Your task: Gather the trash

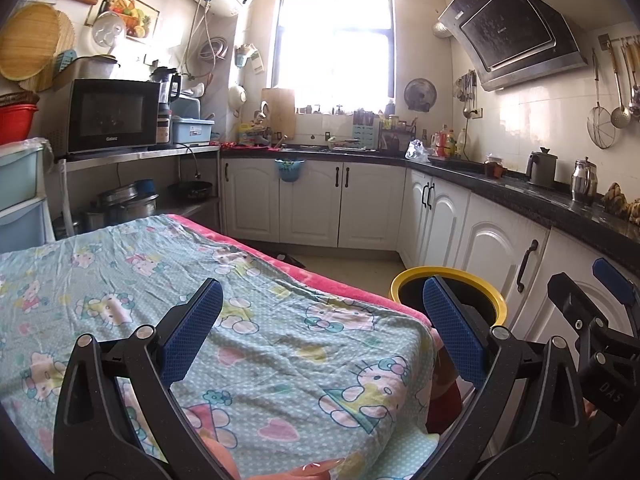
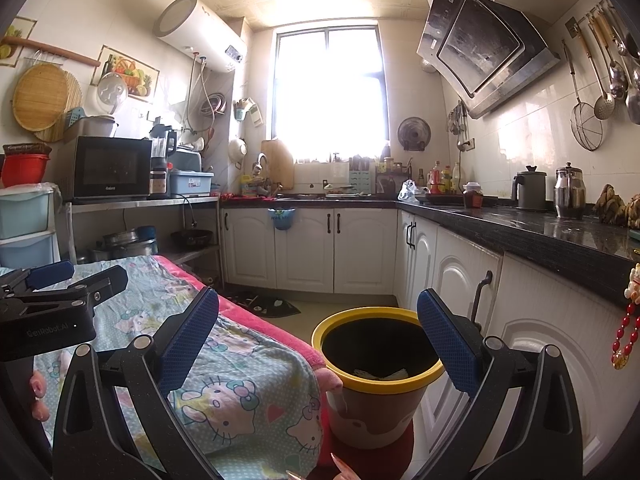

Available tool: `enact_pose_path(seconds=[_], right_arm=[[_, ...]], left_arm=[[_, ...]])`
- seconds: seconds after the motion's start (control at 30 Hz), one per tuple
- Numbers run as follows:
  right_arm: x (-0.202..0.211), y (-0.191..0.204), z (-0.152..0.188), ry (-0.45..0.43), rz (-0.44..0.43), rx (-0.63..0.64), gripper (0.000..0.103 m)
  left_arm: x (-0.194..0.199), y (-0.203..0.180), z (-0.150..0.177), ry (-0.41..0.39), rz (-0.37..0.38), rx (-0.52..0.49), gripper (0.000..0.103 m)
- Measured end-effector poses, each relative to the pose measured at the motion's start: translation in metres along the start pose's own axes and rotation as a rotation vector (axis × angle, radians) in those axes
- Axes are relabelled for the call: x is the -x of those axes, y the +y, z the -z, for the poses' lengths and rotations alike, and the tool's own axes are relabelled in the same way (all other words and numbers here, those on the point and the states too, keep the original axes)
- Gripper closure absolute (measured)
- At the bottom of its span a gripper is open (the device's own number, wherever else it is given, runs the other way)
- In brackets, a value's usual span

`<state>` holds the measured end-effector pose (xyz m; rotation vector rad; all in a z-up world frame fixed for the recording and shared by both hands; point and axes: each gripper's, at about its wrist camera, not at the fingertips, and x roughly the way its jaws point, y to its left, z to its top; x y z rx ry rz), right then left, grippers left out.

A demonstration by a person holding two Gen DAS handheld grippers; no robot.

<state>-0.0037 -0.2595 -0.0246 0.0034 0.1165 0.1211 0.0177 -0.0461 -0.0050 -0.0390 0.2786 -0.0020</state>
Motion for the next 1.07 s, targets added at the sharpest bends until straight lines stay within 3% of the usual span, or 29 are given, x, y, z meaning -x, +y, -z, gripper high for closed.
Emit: enact_pose_path(seconds=[0.43, 0.87, 1.0, 1.07], right_arm=[[-0.001, -0.001, 0.000, 0.009, -0.006, 0.008, 0.006], [-0.008, 0.009, -0.007, 0.036, -0.061, 0.055, 0.006], [-0.015, 0.027, -0.021, 0.064, -0.182, 0.062, 0.006], [-0.019, 0.049, -0.031, 0.081, -0.308, 0.091, 0.006]], left_arm=[[0.000, 0.001, 0.001, 0.008, 0.004, -0.005, 0.011], [-0.005, 0.028, -0.006, 0.073, -0.027, 0.075, 0.011], [0.002, 0.058, -0.014, 0.098, -0.098, 0.141, 0.011], [0.012, 0.086, -0.018, 0.118, -0.179, 0.179, 0.011]])
